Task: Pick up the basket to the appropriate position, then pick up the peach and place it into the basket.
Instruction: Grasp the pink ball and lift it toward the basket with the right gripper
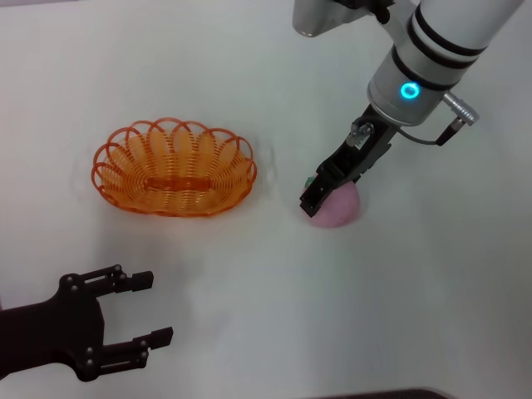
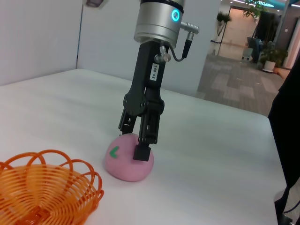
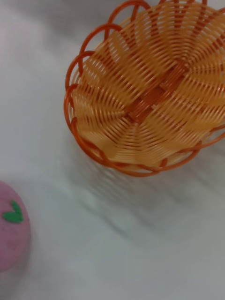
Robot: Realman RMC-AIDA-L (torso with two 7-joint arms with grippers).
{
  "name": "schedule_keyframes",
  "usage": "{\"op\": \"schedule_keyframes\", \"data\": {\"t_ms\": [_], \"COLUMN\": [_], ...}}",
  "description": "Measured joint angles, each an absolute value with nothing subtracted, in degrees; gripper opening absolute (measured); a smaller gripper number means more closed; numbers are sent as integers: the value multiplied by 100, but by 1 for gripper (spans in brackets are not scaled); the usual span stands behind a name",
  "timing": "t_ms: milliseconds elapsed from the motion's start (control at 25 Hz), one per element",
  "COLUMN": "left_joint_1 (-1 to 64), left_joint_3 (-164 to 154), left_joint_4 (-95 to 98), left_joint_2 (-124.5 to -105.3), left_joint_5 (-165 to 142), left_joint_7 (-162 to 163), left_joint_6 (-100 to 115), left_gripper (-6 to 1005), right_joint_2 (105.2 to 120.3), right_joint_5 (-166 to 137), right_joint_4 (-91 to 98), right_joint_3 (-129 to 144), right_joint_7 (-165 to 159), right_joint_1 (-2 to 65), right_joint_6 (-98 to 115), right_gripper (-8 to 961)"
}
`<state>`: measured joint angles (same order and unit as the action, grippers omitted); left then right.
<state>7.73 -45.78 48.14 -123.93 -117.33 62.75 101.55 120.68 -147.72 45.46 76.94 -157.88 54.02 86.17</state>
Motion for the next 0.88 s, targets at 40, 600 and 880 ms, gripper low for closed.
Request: {"op": "schedule_keyframes", "data": {"t_ms": [40,600,880], "left_joint_1": [773,783,775], "left_joint_3": [-4579,-4574,-4544], "left_joint_4": [4812,4806,4798], "left_joint_2": [-12393,-12393,-12393], "left_joint_5": [-11733,-11733,-11733], "left_joint_7": [6275,6275,6275], "left_joint_6": [10153,10150,10142], "left_gripper": [746,745,745], "right_joint_2": [12069,12039,12025], "right_joint_5": [-14771,-14779,-14773], "right_joint_4": [4545,4612,4786], "right_joint_3": [7705,7645,7503], "right_joint_7": [-15800,-15894,-15770], "right_joint_1": [5403,5357,5270], "right_joint_6": [8610,8607,8786], "right_gripper": [906,644,404]}}
